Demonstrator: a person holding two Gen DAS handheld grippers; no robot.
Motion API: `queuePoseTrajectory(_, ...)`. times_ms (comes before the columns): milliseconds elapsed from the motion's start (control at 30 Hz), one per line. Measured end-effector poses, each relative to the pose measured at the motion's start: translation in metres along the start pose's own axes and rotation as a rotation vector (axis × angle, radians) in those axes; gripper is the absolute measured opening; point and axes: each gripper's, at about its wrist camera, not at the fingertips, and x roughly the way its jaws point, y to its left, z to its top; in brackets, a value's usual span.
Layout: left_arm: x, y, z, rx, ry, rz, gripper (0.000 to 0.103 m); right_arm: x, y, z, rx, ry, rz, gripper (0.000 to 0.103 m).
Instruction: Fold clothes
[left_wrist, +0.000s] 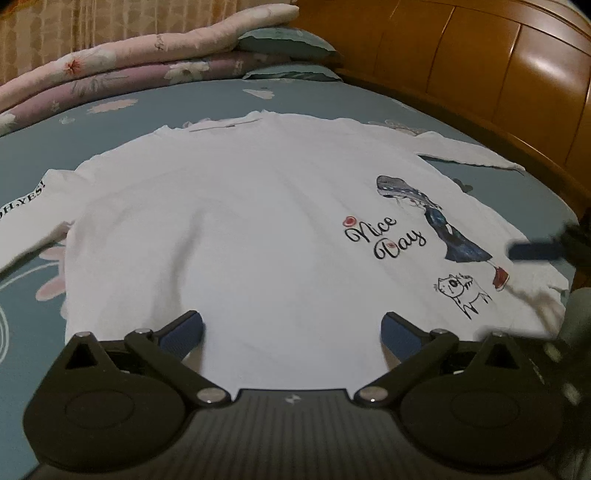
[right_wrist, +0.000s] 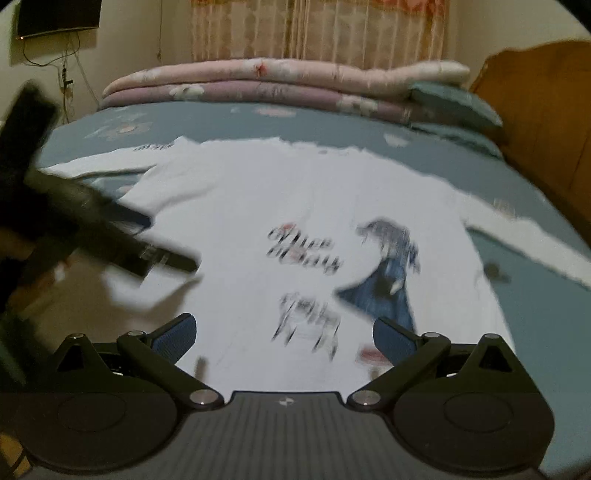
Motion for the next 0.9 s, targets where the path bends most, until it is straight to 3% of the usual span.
queuePoseTrajectory(167,0.002,-0.007,-0.004,0.045,0.025,0.021,0.102,0.032,-0.014,-0.006,0.047,0.014,0.019,0.103)
queuePoseTrajectory(300,-0.003,-0.003,-0.011,-0.001,-0.003,0.024,0.102,0.036,-0.018,-0.021,0.061,-0.025,0.037,0.103)
queuePoseTrajectory(567,-0.029,-0.034,-0.044,-0.075,-0.058,0.184,0.102,0.035,-0.025,-0.023,0.031,-0.027,0.073,0.103)
queuePoseTrajectory(633,-0.036,-0.036,-0.042,-0.107,-0.03,0.175,0.102,0.03,-0.025,-0.024,0.028,-0.019,0.075,0.103)
queuePoseTrajectory(700,-0.043,-0.03,-0.031,-0.16,0.001,0.116,0.102,0.026,-0.025,-0.025,0.028,-0.014,0.073,0.103)
queuePoseTrajectory(800,-0.059,-0.007,0.005,-0.207,-0.042,0.053,0.102,0.022,-0.028,-0.026,0.045,-0.002,0.082,0.103)
queuePoseTrajectory(900,-0.047,0.035,0.054,-0.256,-0.056,0.032,0.102,0.02,-0.032,-0.027,0.06,0.005,0.092,0.103)
